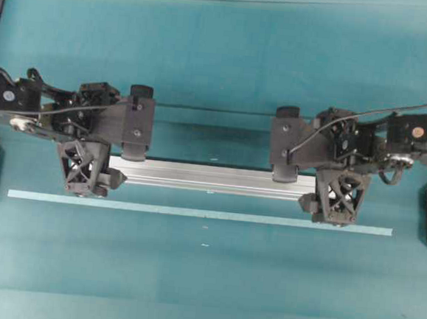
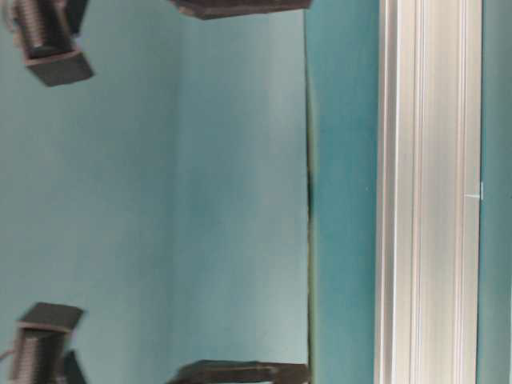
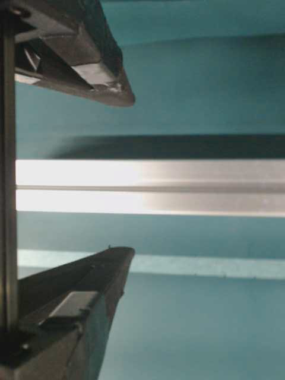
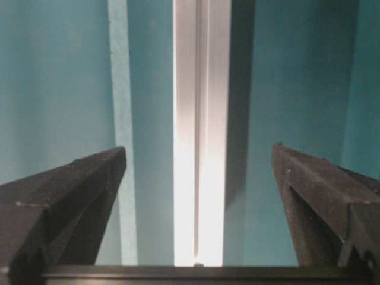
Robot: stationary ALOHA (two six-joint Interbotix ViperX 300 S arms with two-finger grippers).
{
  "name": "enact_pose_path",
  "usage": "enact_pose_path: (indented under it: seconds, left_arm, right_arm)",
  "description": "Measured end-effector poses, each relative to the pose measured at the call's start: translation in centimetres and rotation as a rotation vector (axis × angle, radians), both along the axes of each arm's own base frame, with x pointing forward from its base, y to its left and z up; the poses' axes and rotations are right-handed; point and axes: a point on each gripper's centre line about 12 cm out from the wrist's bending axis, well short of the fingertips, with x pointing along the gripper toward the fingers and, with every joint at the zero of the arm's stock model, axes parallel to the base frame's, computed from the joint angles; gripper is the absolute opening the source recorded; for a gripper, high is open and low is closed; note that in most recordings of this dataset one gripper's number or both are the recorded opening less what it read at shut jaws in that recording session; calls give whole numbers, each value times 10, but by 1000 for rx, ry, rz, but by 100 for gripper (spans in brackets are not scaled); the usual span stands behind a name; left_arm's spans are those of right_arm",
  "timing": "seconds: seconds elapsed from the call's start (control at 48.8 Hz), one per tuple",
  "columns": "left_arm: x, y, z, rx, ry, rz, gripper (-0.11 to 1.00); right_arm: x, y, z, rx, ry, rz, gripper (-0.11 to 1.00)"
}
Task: Lift the metal rail with both hands and move it towards you.
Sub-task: 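Close both grippers on the rail near its left and right ends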
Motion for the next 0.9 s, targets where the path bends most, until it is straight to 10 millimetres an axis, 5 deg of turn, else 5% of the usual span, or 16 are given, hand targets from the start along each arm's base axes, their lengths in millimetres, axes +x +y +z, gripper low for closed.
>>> enact_pose_path:
  seconds: [0.451,0.902]
  left_arm:
    - [8,3,-48,-7,18,7,98]
    - [15,4,-79,-10,38,9,98]
  right_arm:
    - [0,-1,-47,-3,-4,-5,100]
    - [-1,-4,-72,-4,2,-18,100]
